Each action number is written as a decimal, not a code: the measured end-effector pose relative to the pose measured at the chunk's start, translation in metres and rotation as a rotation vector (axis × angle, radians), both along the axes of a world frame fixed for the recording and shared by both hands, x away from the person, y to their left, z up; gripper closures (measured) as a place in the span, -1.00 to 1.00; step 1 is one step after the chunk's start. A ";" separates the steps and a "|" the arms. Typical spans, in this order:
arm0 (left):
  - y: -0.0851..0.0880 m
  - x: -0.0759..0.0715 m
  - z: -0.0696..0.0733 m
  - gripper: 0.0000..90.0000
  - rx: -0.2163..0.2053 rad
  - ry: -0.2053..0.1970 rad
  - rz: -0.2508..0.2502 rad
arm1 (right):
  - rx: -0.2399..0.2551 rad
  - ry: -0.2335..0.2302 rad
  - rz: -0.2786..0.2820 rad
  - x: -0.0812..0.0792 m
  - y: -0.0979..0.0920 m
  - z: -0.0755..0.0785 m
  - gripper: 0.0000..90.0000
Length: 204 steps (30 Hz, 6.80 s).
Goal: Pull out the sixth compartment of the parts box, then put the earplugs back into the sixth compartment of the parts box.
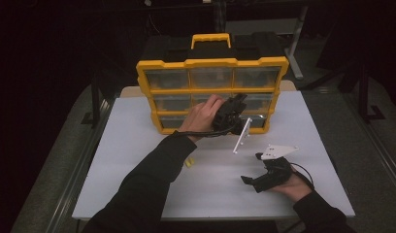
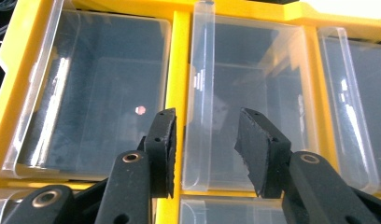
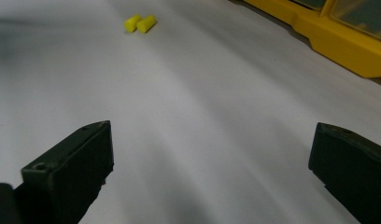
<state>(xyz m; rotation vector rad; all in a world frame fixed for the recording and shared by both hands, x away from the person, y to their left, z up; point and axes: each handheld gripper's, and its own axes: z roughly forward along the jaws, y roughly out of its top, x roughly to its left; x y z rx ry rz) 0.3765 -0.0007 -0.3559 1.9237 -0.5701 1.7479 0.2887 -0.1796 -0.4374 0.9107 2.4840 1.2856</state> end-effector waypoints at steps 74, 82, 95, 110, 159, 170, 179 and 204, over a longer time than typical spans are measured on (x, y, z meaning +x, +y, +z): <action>0.005 -0.028 0.005 0.76 0.047 -0.046 -0.023 | 0.007 -0.003 0.002 -0.002 -0.001 0.001 -1.00; 0.006 -0.036 0.005 0.76 0.048 -0.053 -0.036 | 0.009 -0.003 0.003 -0.002 -0.001 0.002 -1.00; 0.008 -0.050 0.006 0.76 0.053 -0.060 -0.055 | 0.008 -0.002 0.003 -0.003 0.000 0.002 -1.00; 0.009 -0.056 0.000 0.76 0.062 -0.064 -0.065 | 0.009 -0.005 0.003 -0.003 0.000 0.002 -1.00; 0.023 -0.072 0.001 -0.04 -0.009 -0.035 -0.092 | 0.007 -0.002 0.001 -0.001 0.000 0.001 -1.00; 0.038 -0.073 -0.003 -0.38 -0.018 -0.009 -0.084 | 0.006 -0.001 -0.003 -0.003 -0.002 0.001 -1.00; 0.057 -0.073 -0.014 -0.63 -0.029 -0.002 -0.056 | 0.002 -0.001 -0.002 -0.005 -0.002 0.001 -1.00; 0.102 -0.076 -0.042 -0.93 -0.002 0.032 0.040 | 0.002 -0.004 0.002 -0.004 -0.002 0.001 -1.00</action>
